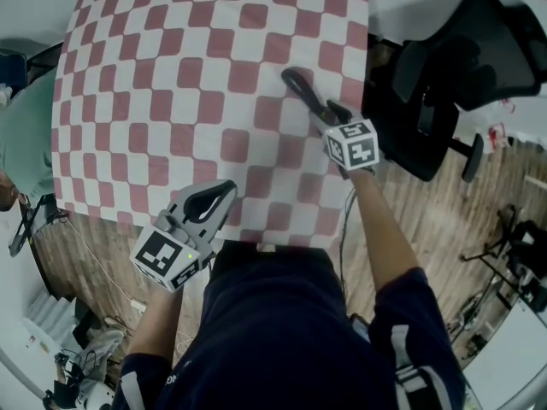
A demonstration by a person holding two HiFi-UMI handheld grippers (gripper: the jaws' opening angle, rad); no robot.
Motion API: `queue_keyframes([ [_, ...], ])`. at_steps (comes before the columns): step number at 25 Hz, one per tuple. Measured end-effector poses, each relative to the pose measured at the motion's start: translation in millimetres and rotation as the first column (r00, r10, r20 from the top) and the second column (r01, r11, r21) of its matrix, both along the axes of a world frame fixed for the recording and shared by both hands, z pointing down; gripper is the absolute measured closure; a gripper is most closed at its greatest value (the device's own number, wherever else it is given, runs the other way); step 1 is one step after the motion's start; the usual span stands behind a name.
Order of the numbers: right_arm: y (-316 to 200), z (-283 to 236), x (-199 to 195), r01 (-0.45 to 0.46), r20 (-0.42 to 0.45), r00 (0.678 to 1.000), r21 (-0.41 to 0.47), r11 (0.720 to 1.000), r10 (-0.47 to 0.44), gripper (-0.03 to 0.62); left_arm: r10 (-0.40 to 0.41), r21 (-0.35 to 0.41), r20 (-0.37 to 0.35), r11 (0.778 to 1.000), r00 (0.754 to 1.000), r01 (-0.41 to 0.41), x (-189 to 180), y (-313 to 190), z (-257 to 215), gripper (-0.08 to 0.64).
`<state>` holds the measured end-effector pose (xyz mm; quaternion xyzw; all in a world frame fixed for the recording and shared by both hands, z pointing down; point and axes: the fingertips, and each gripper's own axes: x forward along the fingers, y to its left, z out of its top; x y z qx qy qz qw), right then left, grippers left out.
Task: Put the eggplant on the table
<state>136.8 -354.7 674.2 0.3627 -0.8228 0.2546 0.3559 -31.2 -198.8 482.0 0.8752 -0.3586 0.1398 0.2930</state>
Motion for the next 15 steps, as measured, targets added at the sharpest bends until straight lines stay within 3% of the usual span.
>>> queue_keyframes([
  [7,-1,-54,7,-0.039,0.041,0.999,0.069,0.997,0.036,0.370,0.019,0.045,-0.008,0.999,1.000,-0.018,-6,-2,-16,0.523],
  [15,45,-148,0,-0.044,0.173,0.985,0.136,0.990,0.020,0.402,0.055,0.134,-0.027,0.990,0.998,-0.051,-5,1,-48,0.523],
])
